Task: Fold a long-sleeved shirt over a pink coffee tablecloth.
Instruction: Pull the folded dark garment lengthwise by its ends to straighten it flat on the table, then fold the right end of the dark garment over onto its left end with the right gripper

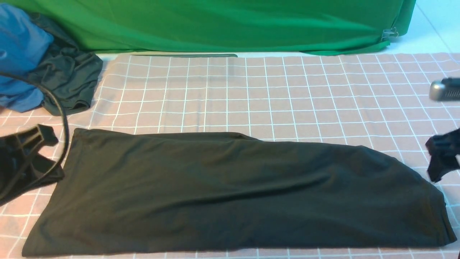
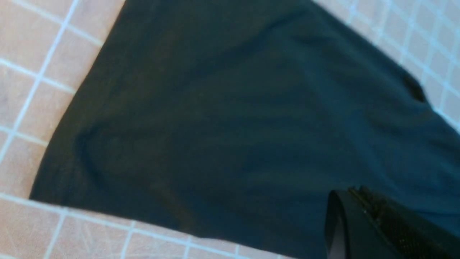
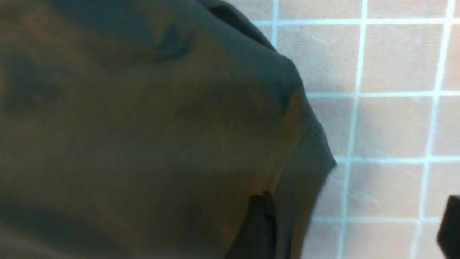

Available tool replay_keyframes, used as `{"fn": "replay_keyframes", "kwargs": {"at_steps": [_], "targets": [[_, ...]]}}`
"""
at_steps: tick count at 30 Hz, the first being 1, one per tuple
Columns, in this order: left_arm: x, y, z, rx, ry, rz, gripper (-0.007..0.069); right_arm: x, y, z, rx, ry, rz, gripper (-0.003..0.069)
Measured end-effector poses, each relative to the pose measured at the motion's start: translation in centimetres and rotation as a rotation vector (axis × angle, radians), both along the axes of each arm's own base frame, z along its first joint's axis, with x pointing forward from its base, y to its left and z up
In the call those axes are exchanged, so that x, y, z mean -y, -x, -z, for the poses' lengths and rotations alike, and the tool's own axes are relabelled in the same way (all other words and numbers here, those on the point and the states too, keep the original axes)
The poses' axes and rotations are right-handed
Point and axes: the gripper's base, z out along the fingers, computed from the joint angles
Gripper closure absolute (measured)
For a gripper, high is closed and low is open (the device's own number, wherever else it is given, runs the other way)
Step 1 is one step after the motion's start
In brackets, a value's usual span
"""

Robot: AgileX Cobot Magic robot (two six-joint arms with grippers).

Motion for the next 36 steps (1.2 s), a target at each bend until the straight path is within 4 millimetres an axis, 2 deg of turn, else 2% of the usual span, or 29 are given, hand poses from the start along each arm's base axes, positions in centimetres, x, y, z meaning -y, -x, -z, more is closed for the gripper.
{"fn": "replay_keyframes", "kwargs": {"at_steps": [2, 3, 6, 9, 14, 16, 18, 20, 23, 26, 29, 36], "targets": [[0.1, 0.5, -0.4, 0.025, -0.005, 0.002, 0.0610, 0.0, -0.2, 0.8, -0.009, 0.000, 0.000, -0.0021], [0.2, 0.8, -0.7, 0.042, -0.007, 0.001, 0.0610, 0.0, -0.6, 2.1, -0.032, -0.001, 0.000, -0.0028], [0.3, 1.0, -0.7, 0.032, -0.004, 0.009, 0.0610, 0.2, -1.2, 4.2, -0.082, -0.003, 0.004, -0.0031], [0.4, 1.2, -0.6, 0.015, 0.000, 0.017, 0.0610, 0.2, -1.4, 5.3, -0.118, -0.005, 0.005, -0.0028], [0.4, 1.3, -0.5, 0.004, 0.003, 0.022, 0.0610, 0.1, -1.6, 6.9, -0.169, -0.019, 0.014, 0.0075], [0.4, 1.3, -0.5, 0.004, 0.003, 0.022, 0.0610, 0.0, -1.6, 6.9, -0.174, -0.030, 0.019, 0.0146], [0.4, 1.3, -0.5, 0.004, 0.003, 0.022, 0.0610, -0.1, -1.6, 6.9, -0.175, -0.041, 0.013, 0.0259], [0.4, 1.3, -0.6, 0.005, 0.002, 0.025, 0.0610, -0.2, -1.6, 6.9, -0.178, -0.051, -0.003, 0.0424], [0.5, 1.2, -0.6, 0.010, 0.001, 0.035, 0.0610, -0.1, -1.6, 6.9, -0.179, -0.053, -0.012, 0.0545], [0.6, 1.2, -0.6, 0.012, 0.012, 0.036, 0.0610, 0.5, -1.6, 6.7, -0.188, -0.053, 0.004, 0.0544], [0.6, 1.2, -0.6, 0.013, 0.016, 0.036, 0.0610, 1.9, -1.1, 6.0, -0.202, -0.033, 0.029, 0.0544], [0.6, 1.3, -0.6, 0.011, 0.015, 0.041, 0.0610, 6.1, -1.4, 0.7, -0.153, 0.008, 0.137, 0.0544]]}}
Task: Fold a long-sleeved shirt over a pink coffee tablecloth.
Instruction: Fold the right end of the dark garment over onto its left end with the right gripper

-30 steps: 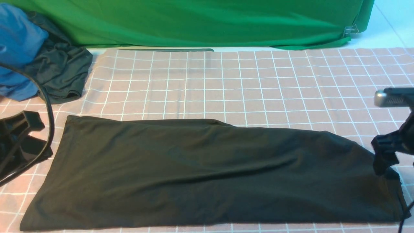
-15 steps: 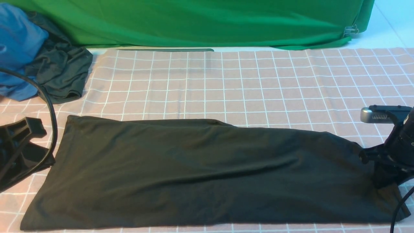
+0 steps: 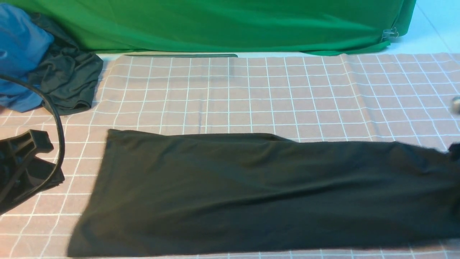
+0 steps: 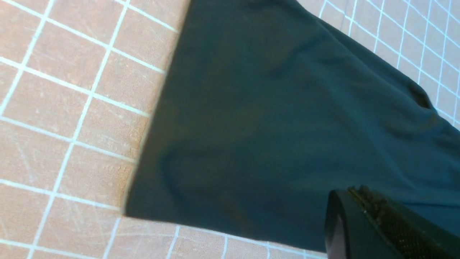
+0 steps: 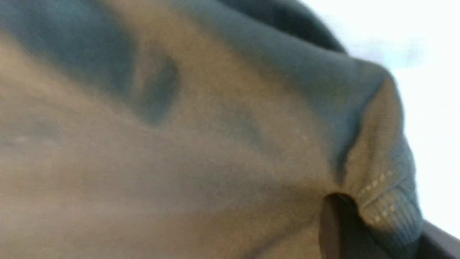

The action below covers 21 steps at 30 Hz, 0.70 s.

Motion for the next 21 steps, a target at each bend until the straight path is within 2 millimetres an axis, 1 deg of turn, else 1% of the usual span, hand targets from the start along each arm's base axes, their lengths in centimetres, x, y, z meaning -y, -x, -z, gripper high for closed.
{"fn": "replay_keyframes", "kwargs": {"at_steps": [1, 2, 4, 6, 7, 8, 9, 10, 12, 13, 14, 17, 18, 19, 20, 21], "targets": [[0.0, 0.0, 0.0, 0.000, -0.001, 0.001, 0.0610, 0.3, -0.3, -0.8, 0.007, 0.004, 0.008, 0.0544], [0.0, 0.0, 0.0, 0.001, -0.002, 0.002, 0.0610, 0.3, -0.3, -1.1, 0.005, 0.004, 0.014, 0.0544], [0.0, 0.0, 0.0, 0.001, -0.002, 0.002, 0.0610, 0.2, -0.9, -3.1, 0.056, 0.001, 0.028, 0.0544], [0.0, 0.0, 0.0, 0.001, 0.000, 0.002, 0.0610, -0.8, -1.3, -5.4, 0.134, -0.028, 0.020, 0.0544], [0.0, 0.0, 0.0, 0.001, 0.001, 0.002, 0.0610, -0.9, -1.3, -5.7, 0.146, -0.031, 0.018, 0.0544], [0.0, 0.0, 0.0, 0.002, 0.004, 0.002, 0.0610, -2.0, -1.4, -7.2, 0.198, -0.059, 0.004, 0.0544], [0.1, 0.0, 0.0, 0.003, 0.005, 0.002, 0.0610, -2.9, -1.5, -8.2, 0.236, -0.076, -0.014, 0.0544], [0.1, 0.0, 0.0, 0.005, 0.007, 0.004, 0.0610, -3.5, -1.6, -8.8, 0.257, -0.088, -0.022, 0.0544], [0.1, -0.1, -0.1, 0.018, 0.009, 0.014, 0.0610, -6.7, -1.8, -11.3, 0.336, -0.140, -0.083, 0.0544], [0.1, -0.1, -0.1, 0.018, 0.009, 0.015, 0.0610, -6.9, -1.8, -11.3, 0.337, -0.144, -0.089, 0.0544], [0.2, -0.1, -0.1, 0.020, 0.016, 0.016, 0.0610, -8.5, -1.9, -12.3, 0.366, -0.170, -0.123, 0.0544], [0.3, -0.1, -0.2, 0.025, 0.029, 0.018, 0.0610, -12.9, -1.8, -14.3, 0.418, -0.257, -0.216, 0.0544], [0.3, -0.1, -0.2, 0.026, 0.028, 0.020, 0.0610, -13.8, -1.8, -14.7, 0.432, -0.277, -0.234, 0.0544], [0.3, -0.1, -0.2, 0.027, 0.026, 0.023, 0.0610, -15.7, -1.7, -15.4, 0.461, -0.312, -0.270, 0.0544], [0.3, -0.1, -0.2, 0.028, 0.025, 0.026, 0.0610, -16.8, -1.7, -15.9, 0.480, -0.338, -0.287, 0.0544], [0.3, -0.1, -0.2, 0.030, 0.025, 0.026, 0.0610, -17.3, -1.7, -16.1, 0.489, -0.349, -0.294, 0.0544]]}}
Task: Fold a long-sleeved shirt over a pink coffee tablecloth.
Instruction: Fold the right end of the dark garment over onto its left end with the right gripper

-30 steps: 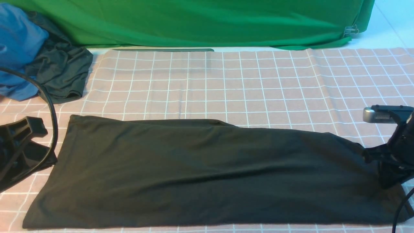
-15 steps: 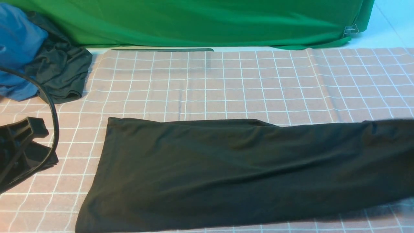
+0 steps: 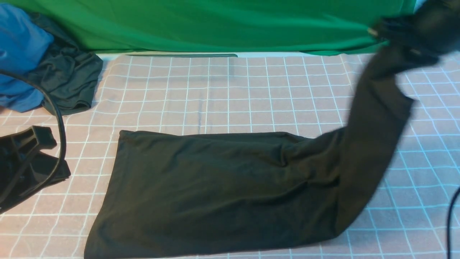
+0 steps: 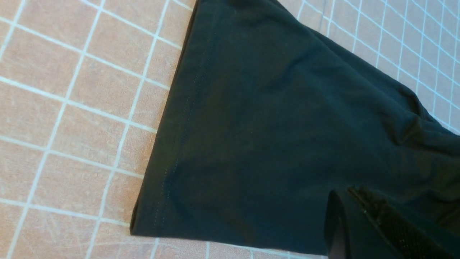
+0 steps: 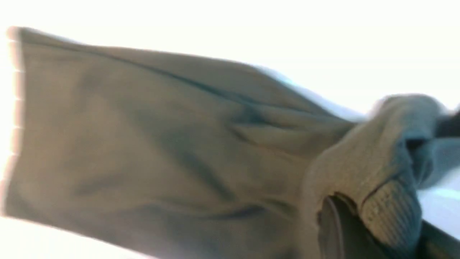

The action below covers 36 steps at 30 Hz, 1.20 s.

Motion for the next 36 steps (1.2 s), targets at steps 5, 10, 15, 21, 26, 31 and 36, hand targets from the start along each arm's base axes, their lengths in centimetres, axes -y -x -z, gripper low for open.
{"fn": "replay_keyframes", "kwargs": {"at_steps": [5, 10, 15, 21, 26, 31, 36], "targets": [[0.0, -0.1, -0.1, 0.014, 0.003, -0.003, 0.0610, -6.7, 0.3, -0.6, 0.067, -0.122, -0.097, 0.0544], [0.0, -0.1, -0.1, 0.017, 0.005, 0.001, 0.0610, -12.3, 0.5, 1.1, 0.073, -0.205, -0.160, 0.0544], [0.0, -0.1, -0.1, 0.017, 0.003, 0.003, 0.0610, -17.1, 0.9, 3.6, 0.040, -0.285, -0.227, 0.0544], [0.0, -0.1, -0.1, 0.017, 0.003, 0.003, 0.0610, -21.0, 1.3, 6.8, -0.008, -0.321, -0.254, 0.0544], [0.0, -0.1, -0.1, 0.017, 0.003, 0.003, 0.0610, -23.4, 2.0, 8.6, -0.030, -0.347, -0.297, 0.0544], [0.0, -0.1, -0.1, 0.017, 0.003, 0.003, 0.0610, -24.9, 2.7, 9.0, 0.001, -0.384, -0.316, 0.0544], [0.0, -0.1, -0.1, 0.017, 0.003, 0.003, 0.0610, -25.6, 2.2, 10.4, -0.001, -0.389, -0.298, 0.0544]]}}
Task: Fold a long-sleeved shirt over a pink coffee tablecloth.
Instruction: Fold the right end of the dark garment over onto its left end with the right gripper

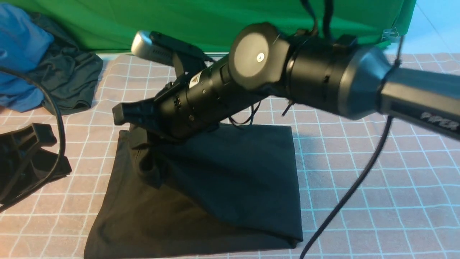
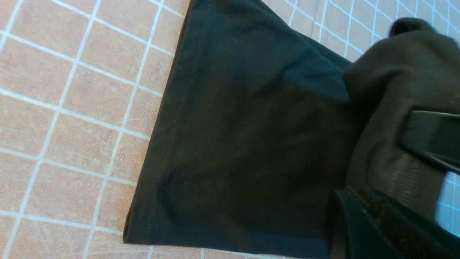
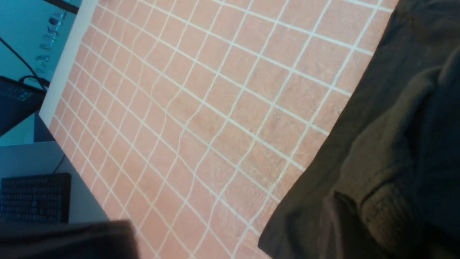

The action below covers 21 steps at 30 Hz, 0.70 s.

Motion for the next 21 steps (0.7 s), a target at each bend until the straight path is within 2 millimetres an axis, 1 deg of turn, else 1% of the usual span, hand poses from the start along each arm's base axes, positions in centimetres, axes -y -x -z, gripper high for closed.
{"fn": "replay_keyframes", "kwargs": {"at_steps": [4, 7, 10, 12, 14, 17, 19, 21], "targets": [[0.0, 0.0, 0.0, 0.000, 0.000, 0.000, 0.0610, -0.9, -0.4, 1.6, -0.003, -0.008, 0.027, 0.0544], [0.0, 0.0, 0.0, 0.000, 0.000, 0.000, 0.0610, -1.9, -0.2, 2.5, 0.005, -0.022, 0.043, 0.0543], [0.0, 0.0, 0.0, 0.000, 0.000, 0.000, 0.0610, -2.6, 0.0, 3.5, 0.003, -0.023, 0.049, 0.0519], [0.0, 0.0, 0.0, 0.000, 0.000, 0.000, 0.0610, -3.0, 0.1, 4.2, -0.003, -0.017, 0.047, 0.0466], [0.0, 0.0, 0.0, 0.001, -0.002, 0.003, 0.0610, -3.2, 0.1, 4.6, -0.005, -0.012, 0.045, 0.0390], [0.0, 0.0, 0.0, 0.002, -0.003, 0.003, 0.0610, -3.2, 0.2, 4.6, 0.013, -0.007, 0.030, 0.0285], [0.0, 0.0, 0.0, 0.004, -0.008, 0.008, 0.0610, -3.0, 0.2, 4.2, 0.041, 0.001, 0.002, 0.0244], [0.0, 0.0, 0.0, 0.004, -0.008, 0.008, 0.0610, -2.6, 0.1, 3.7, 0.067, 0.019, -0.042, 0.0230]]}}
